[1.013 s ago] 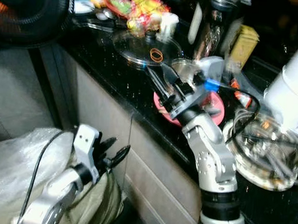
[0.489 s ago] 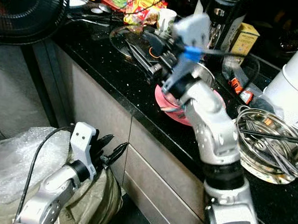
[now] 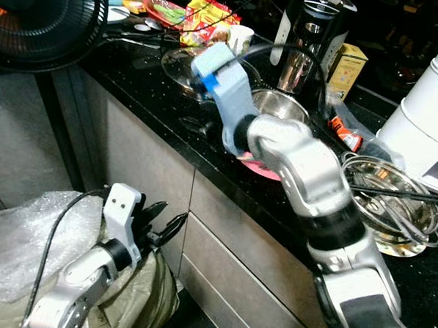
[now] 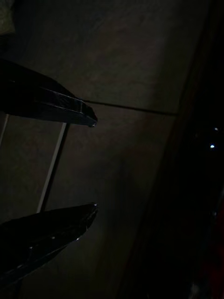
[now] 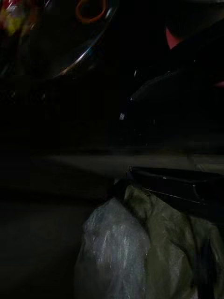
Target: Kitchen organization
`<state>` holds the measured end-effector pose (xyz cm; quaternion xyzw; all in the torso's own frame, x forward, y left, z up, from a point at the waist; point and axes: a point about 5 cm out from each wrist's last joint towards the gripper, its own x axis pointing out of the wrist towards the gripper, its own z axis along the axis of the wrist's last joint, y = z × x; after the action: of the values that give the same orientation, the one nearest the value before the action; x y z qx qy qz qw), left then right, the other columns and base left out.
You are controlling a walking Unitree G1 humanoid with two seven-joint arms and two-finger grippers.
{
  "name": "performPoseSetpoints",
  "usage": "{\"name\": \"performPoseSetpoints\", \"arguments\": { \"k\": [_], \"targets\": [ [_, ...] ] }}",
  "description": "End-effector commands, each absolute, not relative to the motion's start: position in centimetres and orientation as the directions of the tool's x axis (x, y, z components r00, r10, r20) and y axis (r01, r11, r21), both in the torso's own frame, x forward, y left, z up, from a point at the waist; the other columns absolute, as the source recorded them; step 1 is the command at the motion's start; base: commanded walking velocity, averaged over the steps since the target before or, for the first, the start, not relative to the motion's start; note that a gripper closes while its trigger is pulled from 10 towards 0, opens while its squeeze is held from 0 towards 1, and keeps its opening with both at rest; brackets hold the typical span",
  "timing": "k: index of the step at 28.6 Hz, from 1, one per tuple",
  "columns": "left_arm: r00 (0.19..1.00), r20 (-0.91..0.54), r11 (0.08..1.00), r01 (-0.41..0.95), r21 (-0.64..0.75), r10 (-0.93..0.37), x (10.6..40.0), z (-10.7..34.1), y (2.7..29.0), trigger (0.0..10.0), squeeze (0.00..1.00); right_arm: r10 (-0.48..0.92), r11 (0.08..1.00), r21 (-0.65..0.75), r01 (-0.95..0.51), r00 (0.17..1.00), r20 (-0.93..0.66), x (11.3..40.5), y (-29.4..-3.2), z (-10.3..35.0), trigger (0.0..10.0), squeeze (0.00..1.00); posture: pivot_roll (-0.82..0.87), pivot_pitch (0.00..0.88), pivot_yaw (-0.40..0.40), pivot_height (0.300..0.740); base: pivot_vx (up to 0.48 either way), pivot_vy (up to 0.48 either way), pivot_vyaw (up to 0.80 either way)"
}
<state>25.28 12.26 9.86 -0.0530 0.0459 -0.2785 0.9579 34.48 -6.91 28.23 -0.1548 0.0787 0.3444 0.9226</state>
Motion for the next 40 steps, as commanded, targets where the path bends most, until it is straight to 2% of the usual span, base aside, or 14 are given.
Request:
{"name": "performPoseSetpoints", "arguments": {
  "k": [1, 3, 4, 9, 10, 11, 18, 27, 28, 34, 40],
  "targets": [
    [0.839, -0.066, 0.838, 0.531, -0.124, -0.541, 25.2, 9.6, 12.0, 10.0, 0.0, 0.558, 0.744, -0.288, -0.603, 0.798, -0.228, 35.2, -7.8, 28.8, 10.0, 0.0, 0.18, 0.026, -0.169, 0.74, 0.0, 0.0, 0.0],
    [0.838, -0.067, 0.838, 0.531, -0.124, -0.541, 25.2, 9.6, 12.0, 10.0, 0.0, 0.54, 0.745, -0.318, -0.587, 0.81, -0.23, 35.4, -7.9, 28.9, 10.0, 0.0, 0.18, 0.024, -0.171, 0.74, 0.0, 0.0, 0.0],
    [0.838, -0.068, 0.838, 0.531, -0.126, -0.542, 25.1, 9.5, 12.0, 10.0, 0.0, 0.52, 0.761, -0.312, -0.568, 0.823, -0.229, 35.7, -8.1, 28.8, 10.0, 1.0, 0.19, 0.023, -0.174, 0.74, 0.0, 0.0, 0.0],
    [0.839, -0.067, 0.838, 0.53, -0.128, -0.54, 25.1, 9.5, 12.0, 10.0, 0.0, 0.481, 0.813, -0.306, -0.495, 0.868, -0.126, 36.1, -8.8, 30.5, 10.0, 1.0, 0.19, 0.023, -0.174, 0.74, 0.0, 0.0, 0.0],
    [0.838, -0.067, 0.838, 0.53, -0.129, -0.541, 25.0, 9.5, 12.0, 10.0, 0.0, 0.471, 0.817, -0.307, -0.489, 0.872, -0.133, 36.1, -9.0, 30.7, 10.0, 0.79, 0.19, 0.023, -0.174, 0.74, 0.0, 0.0, 0.0],
    [0.838, -0.067, 0.837, 0.531, -0.13, -0.542, 25.0, 9.5, 12.0, 10.0, 0.0, 0.447, 0.819, -0.321, -0.476, 0.879, -0.165, 36.4, -9.3, 30.5, 10.0, 0.0, 0.18, 0.023, -0.173, 0.74, 0.0, 0.0, 0.0],
    [0.837, -0.066, 0.836, 0.533, -0.131, -0.544, 25.1, 9.6, 12.0, 10.0, 0.0, 0.31, 0.783, -0.439, -0.441, 0.888, -0.339, 36.9, -10.9, 28.6, 10.0, 0.0, 0.18, 0.032, -0.174, 0.74, 0.0, 0.0, 0.0],
    [0.839, -0.063, 0.838, 0.53, -0.132, -0.541, 25.1, 9.6, 11.9, 10.0, 0.0, 0.269, 0.767, -0.462, -0.446, 0.876, -0.401, 37.0, -11.6, 28.0, 10.0, 0.0, 0.18, 0.031, -0.176, 0.74, 0.0, 0.0, 0.0],
    [0.839, -0.063, 0.838, 0.53, -0.132, -0.541, 25.2, 9.6, 11.9, 10.0, 0.0, 0.268, 0.755, -0.469, -0.458, 0.869, -0.416, 36.9, -11.6, 27.7, 0.4, 0.0, 0.18, 0.031, -0.176, 0.74, 0.0, 0.0, 0.0],
    [0.838, -0.062, 0.837, 0.531, -0.134, -0.542, 25.1, 9.6, 11.8, 10.0, 0.0, 0.267, 0.681, -0.51, -0.525, 0.827, -0.494, 36.2, -11.7, 26.3, 0.0, 0.0, 0.18, 0.03, -0.177, 0.74, 0.0, 0.0, 0.0],
    [0.837, -0.062, 0.836, 0.532, -0.135, -0.543, 25.2, 9.6, 11.8, 10.0, 0.0, 0.264, 0.659, -0.517, -0.546, 0.812, -0.52, 35.8, -11.6, 25.7, 0.0, 0.0, 0.17, 0.029, -0.175, 0.74, 0.0, 0.0, 0.0]
  ]
}}
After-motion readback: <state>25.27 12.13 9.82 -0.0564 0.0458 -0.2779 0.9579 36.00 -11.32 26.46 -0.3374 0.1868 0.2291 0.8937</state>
